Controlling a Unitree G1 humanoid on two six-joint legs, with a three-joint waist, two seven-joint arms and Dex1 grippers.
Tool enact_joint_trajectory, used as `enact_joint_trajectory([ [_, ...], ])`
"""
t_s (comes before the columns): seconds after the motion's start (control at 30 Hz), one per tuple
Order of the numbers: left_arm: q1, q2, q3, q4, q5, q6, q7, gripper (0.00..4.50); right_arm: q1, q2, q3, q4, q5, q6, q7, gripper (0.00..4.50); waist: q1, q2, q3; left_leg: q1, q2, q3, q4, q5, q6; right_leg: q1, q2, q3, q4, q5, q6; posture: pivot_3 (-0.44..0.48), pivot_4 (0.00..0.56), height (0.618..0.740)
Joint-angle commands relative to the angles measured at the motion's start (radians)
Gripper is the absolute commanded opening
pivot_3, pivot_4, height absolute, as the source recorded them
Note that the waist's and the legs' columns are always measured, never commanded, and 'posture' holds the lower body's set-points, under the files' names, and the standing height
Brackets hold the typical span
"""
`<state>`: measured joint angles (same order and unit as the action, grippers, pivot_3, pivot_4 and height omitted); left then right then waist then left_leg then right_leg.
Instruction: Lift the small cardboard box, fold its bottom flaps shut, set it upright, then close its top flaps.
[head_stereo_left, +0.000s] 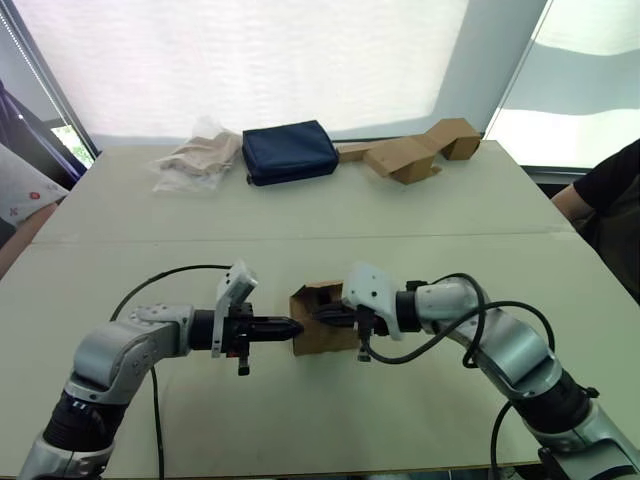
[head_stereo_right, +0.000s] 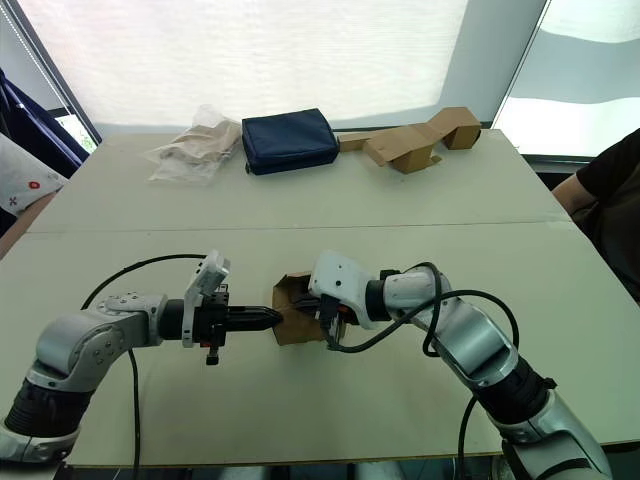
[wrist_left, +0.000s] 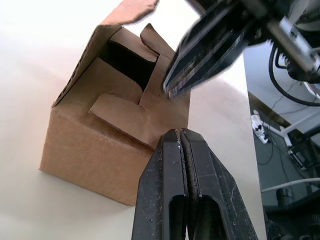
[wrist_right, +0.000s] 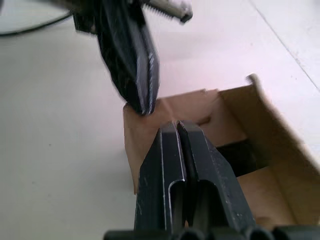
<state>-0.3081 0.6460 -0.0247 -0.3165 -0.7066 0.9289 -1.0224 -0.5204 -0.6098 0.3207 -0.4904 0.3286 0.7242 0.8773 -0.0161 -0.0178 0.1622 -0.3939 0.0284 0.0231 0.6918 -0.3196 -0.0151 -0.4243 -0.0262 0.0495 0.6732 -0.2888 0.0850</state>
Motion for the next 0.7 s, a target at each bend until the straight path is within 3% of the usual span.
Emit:
enact_joint_trajectory([
  [0.03,-0.007,0.011,-0.009,-0.007,-0.003,-0.015,-0.005,0.03,-0.04,0.022,-0.122,-0.036,0.12,0.05,0.012,0.0,0.0,0.0,0.0,0.0,0.0,0.0,0.0,0.0,0.0,0.0,0.0,0.0,0.0,0.0,0.0,0.0,0.15,0.74],
  [0.2,-0.022,0.022,-0.005,0.001,-0.006,-0.012,-0.007,0.03,-0.116,0.088,-0.212,0.055,0.143,0.051,-0.079,0.0,-0.002,0.0,0.0,0.0,0.0,0.0,0.0,0.0,0.0,0.0,0.0,0.0,0.0,0.0,0.0,0.0,0.15,0.74],
  [0.43,-0.026,0.018,-0.002,-0.007,-0.018,-0.008,0.004,0.03,-0.158,0.033,-0.005,0.2,-0.116,-0.074,-0.112,0.0,-0.001,0.0,0.0,0.0,0.0,0.001,-0.002,0.0,0.0,0.0,0.0,0.0,-0.001,0.0,0.0,0.0,0.15,0.74],
  [0.7,-0.018,0.012,0.008,-0.02,-0.032,0.001,0.021,0.03,-0.101,0.011,0.01,0.11,-0.082,-0.051,-0.022,0.0,-0.001,0.0,0.0,0.0,0.0,0.001,-0.002,0.0,0.0,0.0,0.0,0.0,-0.002,0.0,0.0,0.0,0.15,0.74],
])
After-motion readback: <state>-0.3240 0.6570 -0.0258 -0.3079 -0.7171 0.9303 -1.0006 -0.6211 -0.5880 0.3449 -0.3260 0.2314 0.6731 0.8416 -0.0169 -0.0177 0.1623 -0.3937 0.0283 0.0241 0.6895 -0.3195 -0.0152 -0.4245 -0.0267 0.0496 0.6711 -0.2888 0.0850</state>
